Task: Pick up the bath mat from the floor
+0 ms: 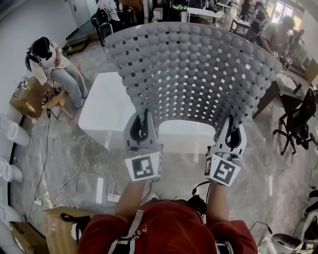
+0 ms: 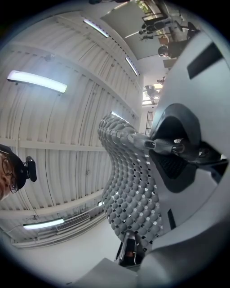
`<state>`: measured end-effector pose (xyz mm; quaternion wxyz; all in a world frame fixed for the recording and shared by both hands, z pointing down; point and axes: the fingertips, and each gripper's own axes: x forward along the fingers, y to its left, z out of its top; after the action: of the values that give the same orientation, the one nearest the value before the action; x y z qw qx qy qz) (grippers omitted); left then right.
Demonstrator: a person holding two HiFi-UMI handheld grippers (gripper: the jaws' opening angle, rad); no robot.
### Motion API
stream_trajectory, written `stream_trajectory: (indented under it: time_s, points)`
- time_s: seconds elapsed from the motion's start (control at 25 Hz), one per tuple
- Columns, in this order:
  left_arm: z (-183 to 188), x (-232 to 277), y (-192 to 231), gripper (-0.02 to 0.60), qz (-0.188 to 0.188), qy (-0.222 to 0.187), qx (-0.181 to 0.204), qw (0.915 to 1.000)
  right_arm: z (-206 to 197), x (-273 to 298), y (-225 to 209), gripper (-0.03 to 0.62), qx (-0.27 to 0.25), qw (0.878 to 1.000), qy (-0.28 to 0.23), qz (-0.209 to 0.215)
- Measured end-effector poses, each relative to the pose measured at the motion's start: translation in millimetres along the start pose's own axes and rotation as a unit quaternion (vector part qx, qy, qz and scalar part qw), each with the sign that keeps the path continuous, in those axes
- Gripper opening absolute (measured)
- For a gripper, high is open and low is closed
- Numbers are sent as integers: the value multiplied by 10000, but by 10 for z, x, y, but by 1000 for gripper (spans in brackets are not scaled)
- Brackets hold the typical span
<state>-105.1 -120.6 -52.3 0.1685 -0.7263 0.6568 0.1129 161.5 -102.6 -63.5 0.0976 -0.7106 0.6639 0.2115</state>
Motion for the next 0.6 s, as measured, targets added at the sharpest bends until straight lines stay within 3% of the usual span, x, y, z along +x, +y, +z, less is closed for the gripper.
stream_trajectory:
  time_s: [0.6]
  points:
    - [94,69,-146,59,-141,4,-127,9998,69,-11,-205,60,-109,9998,-15,-187]
